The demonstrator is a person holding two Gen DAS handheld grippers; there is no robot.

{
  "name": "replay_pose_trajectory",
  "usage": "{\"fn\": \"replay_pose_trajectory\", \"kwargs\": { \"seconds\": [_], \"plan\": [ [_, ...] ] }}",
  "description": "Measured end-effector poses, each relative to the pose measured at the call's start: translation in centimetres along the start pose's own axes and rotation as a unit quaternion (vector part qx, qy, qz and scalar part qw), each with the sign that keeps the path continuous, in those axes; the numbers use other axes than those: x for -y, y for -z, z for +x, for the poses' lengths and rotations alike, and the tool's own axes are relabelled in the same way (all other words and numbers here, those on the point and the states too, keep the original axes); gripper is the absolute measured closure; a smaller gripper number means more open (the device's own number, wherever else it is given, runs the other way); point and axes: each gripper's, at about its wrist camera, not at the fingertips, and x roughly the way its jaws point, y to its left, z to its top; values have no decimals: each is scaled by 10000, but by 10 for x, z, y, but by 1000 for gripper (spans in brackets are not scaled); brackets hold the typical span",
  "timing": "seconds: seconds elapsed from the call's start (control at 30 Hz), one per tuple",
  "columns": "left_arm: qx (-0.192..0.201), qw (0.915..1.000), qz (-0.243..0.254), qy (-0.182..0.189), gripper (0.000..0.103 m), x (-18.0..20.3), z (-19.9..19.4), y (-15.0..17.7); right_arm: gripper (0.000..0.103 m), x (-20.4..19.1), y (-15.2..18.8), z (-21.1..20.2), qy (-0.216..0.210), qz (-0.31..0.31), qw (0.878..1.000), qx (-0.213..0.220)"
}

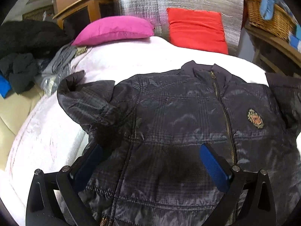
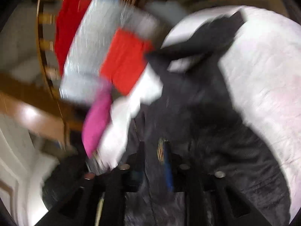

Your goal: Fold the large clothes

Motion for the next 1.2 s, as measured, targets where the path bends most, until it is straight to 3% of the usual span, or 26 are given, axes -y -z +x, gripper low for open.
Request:
{"fn": "replay_pose_trajectory", "kwargs": {
  "seconds": [0.03,0.07,0.1,0.17,0.3,0.57,0.67,0.8,0.83,0.87,0.9,0.93,1.0,1.17,1.2],
  "plan": [
    [-18,10000,89,37,0,4,2,2,2,8,-6,-7,-63,132,9996,244],
    [-11,9998,157,79,0,8,2,3,0,19,-12,-24,-206,435,9963,713],
    [57,9996,269,104,0,15,1,4,0,34,-15,-42,-389,851,9874,1275],
    [195,9986,487,88,0,31,-6,1,0,54,-25,-53,-533,1337,9780,1511],
    [497,9943,891,317,0,87,-32,-23,0,95,-44,-48,-936,2128,9665,1084],
    [605,9736,1961,1000,0,255,-78,-103,0,143,-73,-65,-1209,2794,9468,1042],
    [598,9673,2315,841,0,311,-76,-120,0,150,-79,-70,-1214,2889,9437,1057],
    [463,9635,2604,409,1,350,-47,-138,0,151,-83,-66,-1210,2826,9465,982],
    [357,9624,2658,422,11,355,-39,-139,0,150,-85,-64,-1202,2793,9480,942],
    [171,9608,2736,424,42,360,-28,-140,0,149,-86,-61,-1197,2748,9498,896],
    [-68,9603,2752,461,62,361,-17,-140,0,148,-88,-59,-1197,2715,9509,875],
    [-321,9610,2681,594,97,357,-10,-137,0,149,-88,-58,-1196,2688,9518,864],
    [-436,9644,2461,864,96,341,-3,-131,0,150,-91,-54,-1217,2676,9522,834],
    [-118,9702,2041,1300,97,281,-14,-110,1,155,-91,-44,-1283,2773,9497,688],
    [-85,9709,2039,1251,97,272,-15,-104,1,153,-91,-39,-1318,2745,9507,588]
  ]
}}
